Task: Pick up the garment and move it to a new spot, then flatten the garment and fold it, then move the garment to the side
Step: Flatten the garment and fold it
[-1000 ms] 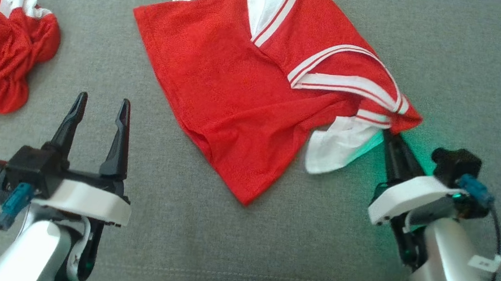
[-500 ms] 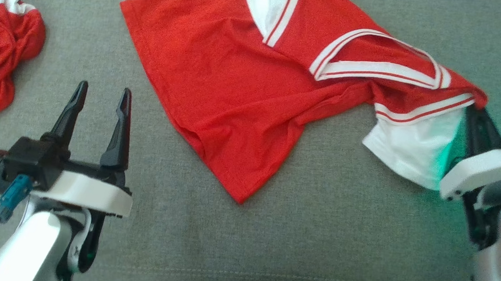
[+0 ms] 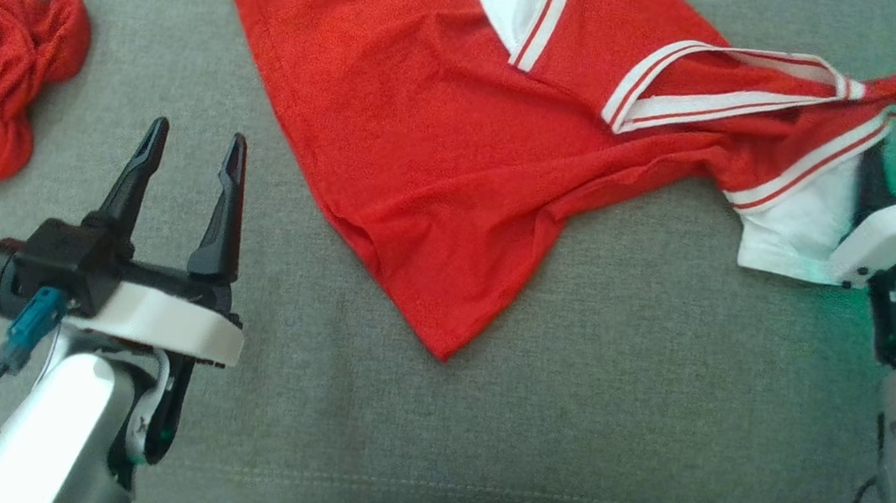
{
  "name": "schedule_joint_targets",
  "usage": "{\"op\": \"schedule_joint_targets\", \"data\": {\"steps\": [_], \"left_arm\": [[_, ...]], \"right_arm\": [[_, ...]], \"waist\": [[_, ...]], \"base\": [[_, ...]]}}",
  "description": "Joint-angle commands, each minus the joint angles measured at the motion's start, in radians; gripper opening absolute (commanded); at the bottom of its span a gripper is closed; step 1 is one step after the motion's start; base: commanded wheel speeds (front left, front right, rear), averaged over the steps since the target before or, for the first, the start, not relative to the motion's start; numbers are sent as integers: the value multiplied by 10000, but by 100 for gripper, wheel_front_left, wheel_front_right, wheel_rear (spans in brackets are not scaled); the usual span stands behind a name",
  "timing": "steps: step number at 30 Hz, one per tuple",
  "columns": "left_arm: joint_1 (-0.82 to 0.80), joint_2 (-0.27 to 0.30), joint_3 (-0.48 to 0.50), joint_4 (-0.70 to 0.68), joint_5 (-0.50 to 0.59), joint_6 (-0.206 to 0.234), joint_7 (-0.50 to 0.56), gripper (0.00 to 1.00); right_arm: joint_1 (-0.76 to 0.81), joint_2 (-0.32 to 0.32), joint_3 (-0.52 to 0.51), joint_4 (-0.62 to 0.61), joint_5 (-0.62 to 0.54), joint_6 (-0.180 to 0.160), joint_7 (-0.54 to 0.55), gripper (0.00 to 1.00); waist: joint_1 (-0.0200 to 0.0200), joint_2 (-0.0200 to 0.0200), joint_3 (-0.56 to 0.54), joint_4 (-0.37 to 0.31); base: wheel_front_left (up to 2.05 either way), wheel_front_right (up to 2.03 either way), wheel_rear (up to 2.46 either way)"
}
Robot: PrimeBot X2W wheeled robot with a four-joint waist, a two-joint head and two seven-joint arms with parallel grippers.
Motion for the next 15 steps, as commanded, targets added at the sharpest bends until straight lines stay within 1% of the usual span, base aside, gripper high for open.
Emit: {"op": "schedule_joint_targets", "data": {"steps": [1,4,7,12,15], "left_arm": [[-349,196,437,-261,120,-43,-117,100],[-188,195,475,-180,137,-59,-117,100],[65,231,526,-133,133,-32,-118,100],[583,320,600,-152,71,95,-113,100],[887,366,603,-210,19,171,-68,100]], "right_arm": [[-202,23,239,-205,0,-7,-217,100],[-14,94,249,-137,-46,-7,-575,100],[414,311,248,-479,-38,-7,-898,100],[1424,668,311,-1797,-77,-7,-1149,100],[2115,880,416,-2820,-94,-7,-1021,100]], "waist": [[0,0,-80,-54],[0,0,-324,-161],[0,0,-646,-311],[0,0,-1204,-566],[0,0,-1516,-680]], "base": [[0,0,0],[0,0,0],[0,0,0],[0,0,0],[0,0,0]]}}
